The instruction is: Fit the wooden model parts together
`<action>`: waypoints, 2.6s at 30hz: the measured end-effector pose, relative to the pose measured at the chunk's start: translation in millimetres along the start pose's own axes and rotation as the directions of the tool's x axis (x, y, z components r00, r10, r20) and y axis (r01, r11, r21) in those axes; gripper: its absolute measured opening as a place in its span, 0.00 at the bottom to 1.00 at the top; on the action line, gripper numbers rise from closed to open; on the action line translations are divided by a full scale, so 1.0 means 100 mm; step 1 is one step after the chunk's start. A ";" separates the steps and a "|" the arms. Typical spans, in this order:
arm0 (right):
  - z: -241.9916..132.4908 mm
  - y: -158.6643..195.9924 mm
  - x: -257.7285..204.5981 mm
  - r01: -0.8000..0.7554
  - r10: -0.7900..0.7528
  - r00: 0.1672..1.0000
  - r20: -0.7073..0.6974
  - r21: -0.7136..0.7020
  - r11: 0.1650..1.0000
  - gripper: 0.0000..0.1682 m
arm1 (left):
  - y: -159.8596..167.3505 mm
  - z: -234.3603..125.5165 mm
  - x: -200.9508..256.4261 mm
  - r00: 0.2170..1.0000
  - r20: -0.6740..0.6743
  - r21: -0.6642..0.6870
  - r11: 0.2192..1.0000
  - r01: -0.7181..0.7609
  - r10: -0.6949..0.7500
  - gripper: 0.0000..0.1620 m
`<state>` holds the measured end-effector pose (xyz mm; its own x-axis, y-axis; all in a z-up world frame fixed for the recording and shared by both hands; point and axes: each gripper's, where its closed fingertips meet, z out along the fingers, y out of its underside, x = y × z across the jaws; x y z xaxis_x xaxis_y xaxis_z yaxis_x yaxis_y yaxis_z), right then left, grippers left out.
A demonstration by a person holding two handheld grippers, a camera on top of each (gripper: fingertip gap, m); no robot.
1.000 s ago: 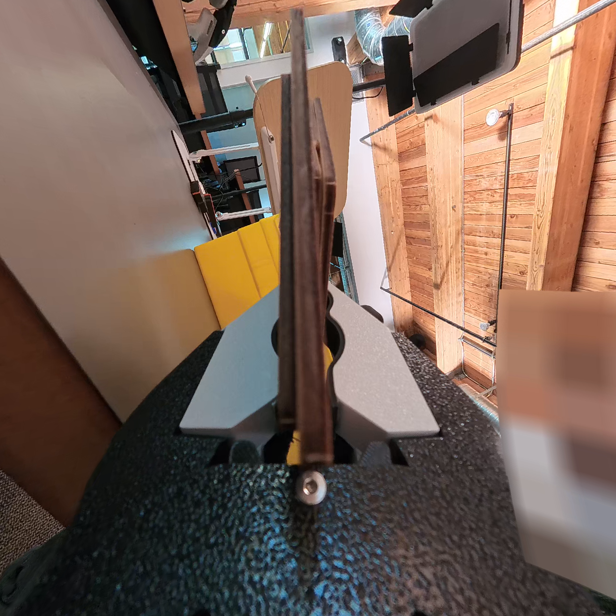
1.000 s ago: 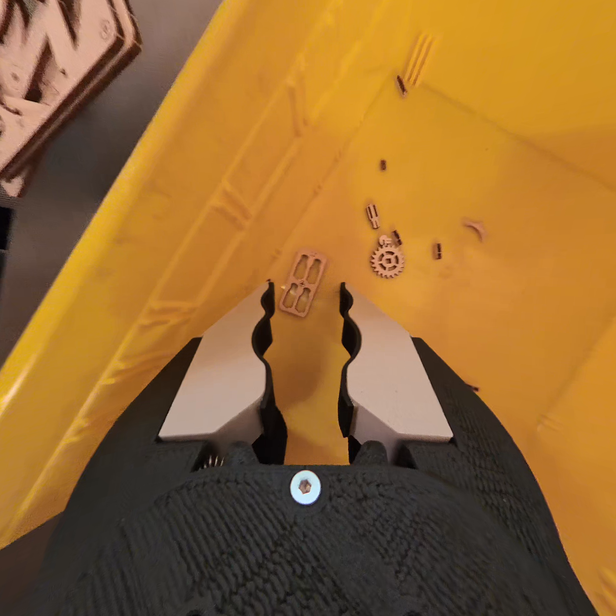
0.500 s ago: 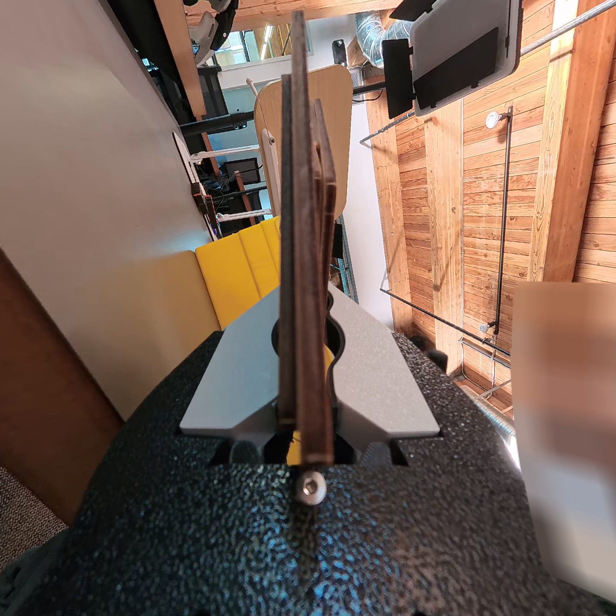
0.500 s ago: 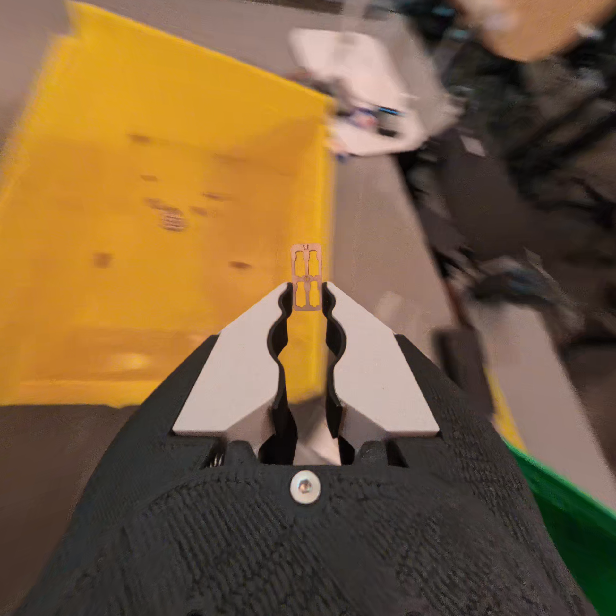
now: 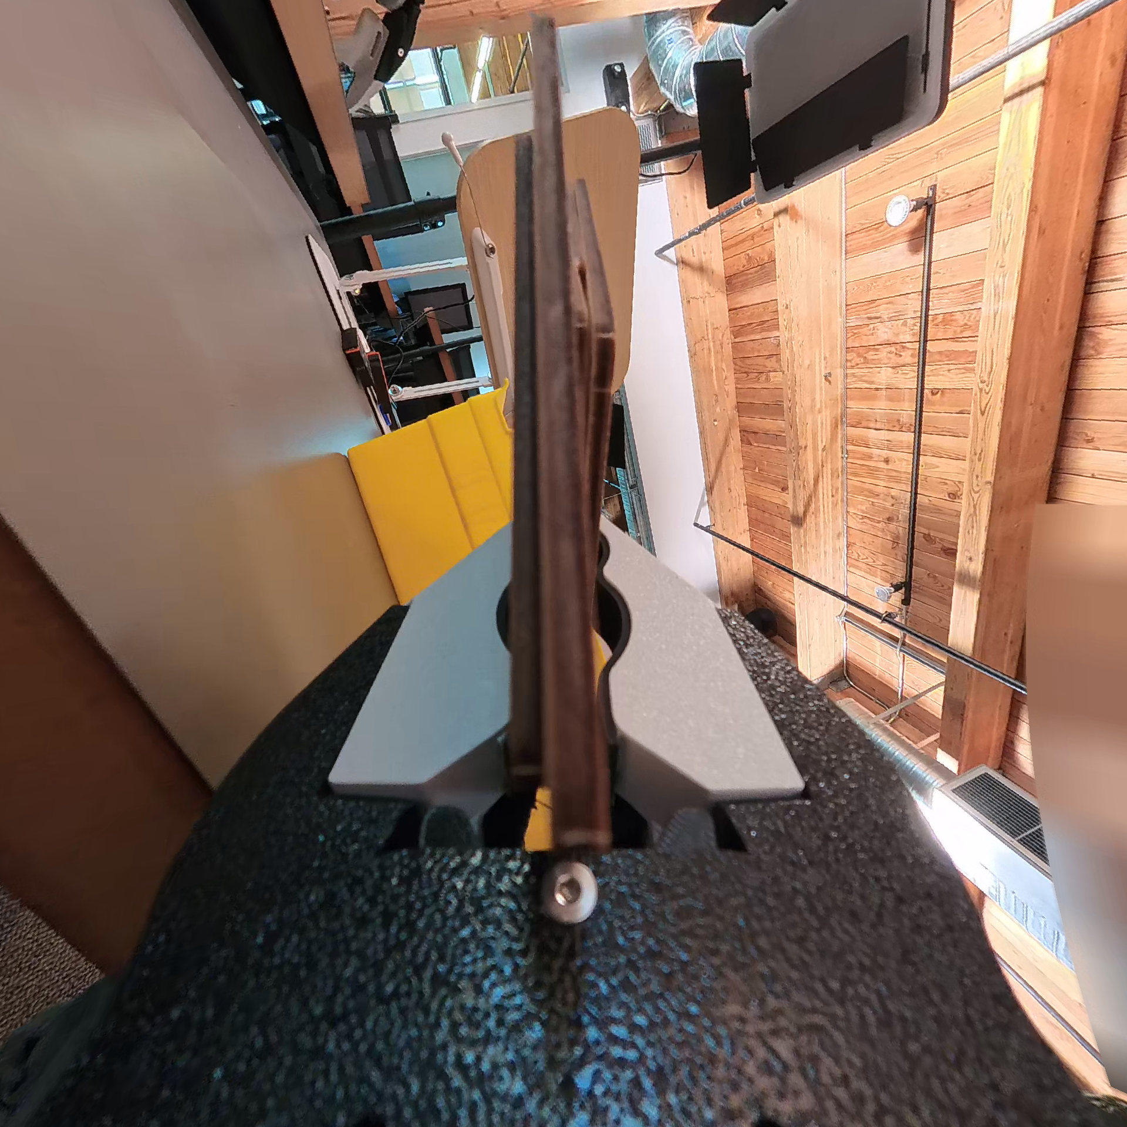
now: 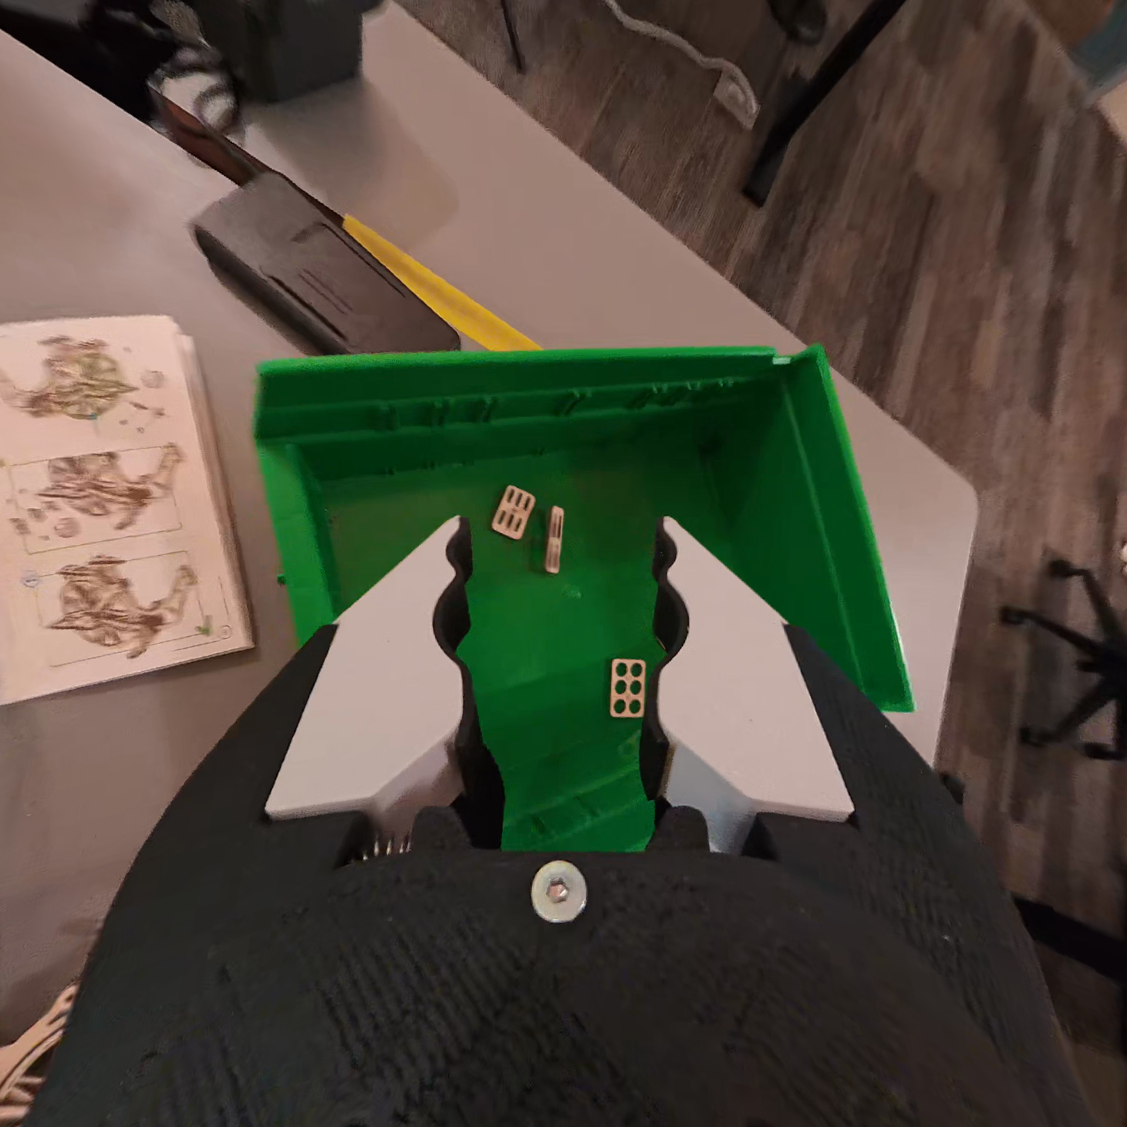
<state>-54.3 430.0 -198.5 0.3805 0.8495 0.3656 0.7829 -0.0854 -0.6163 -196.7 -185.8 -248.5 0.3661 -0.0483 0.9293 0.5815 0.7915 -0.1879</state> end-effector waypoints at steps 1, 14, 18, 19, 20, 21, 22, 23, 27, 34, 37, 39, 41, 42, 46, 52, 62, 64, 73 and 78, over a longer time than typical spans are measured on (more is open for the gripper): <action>-0.10 -0.06 -0.10 0.015 -0.015 1.000 0.011 0.038 0.999 0.35 | 0.01 0.00 0.01 1.000 -0.002 -0.004 1.000 0.000 0.000 0.07; -2.20 -0.16 -3.92 0.113 -0.657 0.530 0.536 0.723 0.681 0.31 | 0.20 0.06 0.49 0.964 -0.187 -0.093 0.973 -0.210 0.191 0.07; -2.28 -0.03 -4.49 0.113 -0.707 0.486 0.514 0.766 0.633 0.29 | 0.24 0.03 0.64 0.948 -0.267 -0.104 0.973 -0.207 0.173 0.06; -2.30 -0.03 -4.55 0.088 -0.687 0.475 0.550 0.747 0.659 0.28 | 0.25 0.03 0.66 0.945 -0.283 -0.108 0.974 -0.200 0.162 0.06; -2.31 -0.03 -4.59 0.056 -0.655 0.456 0.603 0.715 0.697 0.28 | 0.28 0.03 0.69 0.941 -0.302 -0.118 0.974 -0.193 0.150 0.07; -2.32 -0.04 -4.62 0.017 -0.613 0.428 0.664 0.672 0.740 0.25 | 0.31 0.04 0.73 0.936 -0.324 -0.132 0.973 -0.189 0.137 0.07; -2.33 -0.04 -4.64 -0.024 -0.562 0.402 0.723 0.622 0.782 0.22 | 0.35 0.04 0.76 0.929 -0.347 -0.147 0.971 -0.187 0.126 0.07; -2.34 -0.05 -4.64 -0.067 -0.514 0.371 0.773 0.574 0.816 0.20 | 0.38 0.04 0.80 0.922 -0.368 -0.159 0.969 -0.189 0.119 0.07; -2.43 -0.03 -4.60 -0.171 -0.389 0.214 0.896 0.426 0.888 0.11 | 0.51 0.05 0.88 0.905 -0.419 -0.216 0.959 -0.185 0.081 0.06; -2.50 -0.07 -4.45 -0.305 -0.199 -0.039 0.979 0.178 0.936 0.03 | 0.68 0.08 0.81 0.918 -0.396 -0.325 0.941 -0.099 -0.040 0.07; -2.45 -0.11 -4.35 -0.358 -0.133 -0.105 0.986 0.088 0.930 0.02 | 0.75 0.09 0.77 0.926 -0.374 -0.365 0.926 -0.097 -0.050 0.08; -2.44 -0.13 -4.28 -0.389 -0.116 -0.132 0.985 0.056 0.920 0.02 | 0.78 0.09 0.75 0.928 -0.364 -0.381 0.921 -0.077 -0.073 0.08; -2.43 -0.17 -4.21 -0.424 -0.101 -0.158 0.982 0.024 0.905 0.02 | 0.80 0.09 0.74 0.929 -0.357 -0.397 0.916 -0.059 -0.095 0.08; -2.42 -0.19 -4.17 -0.441 -0.095 -0.165 0.982 0.013 0.897 0.02 | 0.81 0.09 0.73 0.929 -0.356 -0.403 0.914 -0.057 -0.099 0.08; -2.39 -0.26 -4.02 -0.503 -0.084 -0.187 0.979 -0.021 0.864 0.02 | 0.83 0.09 0.73 0.930 -0.355 -0.409 0.911 -0.061 -0.097 0.08; -2.32 -0.32 -3.83 -0.575 -0.077 -0.195 0.978 -0.050 0.817 0.02 | 0.83 0.09 0.71 0.934 -0.348 -0.404 0.912 -0.067 -0.086 0.07; -2.39 -0.32 -3.89 -0.582 -0.121 -0.181 0.976 -0.007 0.813 0.02 | 0.70 0.07 0.81 0.922 -0.387 -0.334 0.931 -0.147 0.007 0.06; -2.41 -0.28 -3.96 -0.568 -0.138 -0.172 0.975 0.016 0.823 0.08 | 0.66 0.07 0.81 0.922 -0.387 -0.315 0.937 -0.151 0.018 0.06; -2.49 -0.13 -4.17 -0.488 -0.229 -0.125 0.965 0.141 0.861 0.02 | 0.65 0.08 0.84 0.913 -0.408 -0.305 0.946 -0.112 -0.023 0.07; -2.45 -0.08 -4.15 -0.505 -0.221 -0.146 0.964 0.120 0.854 0.02 | 0.70 0.10 0.77 0.918 -0.390 -0.336 0.940 -0.066 -0.075 0.08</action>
<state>-97.7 -48.8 -174.7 -0.7035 0.3970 -0.5894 0.4177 -0.4400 -0.7950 -135.2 -127.5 -186.9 0.5754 -0.3416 0.7431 0.7666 0.5420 -0.3444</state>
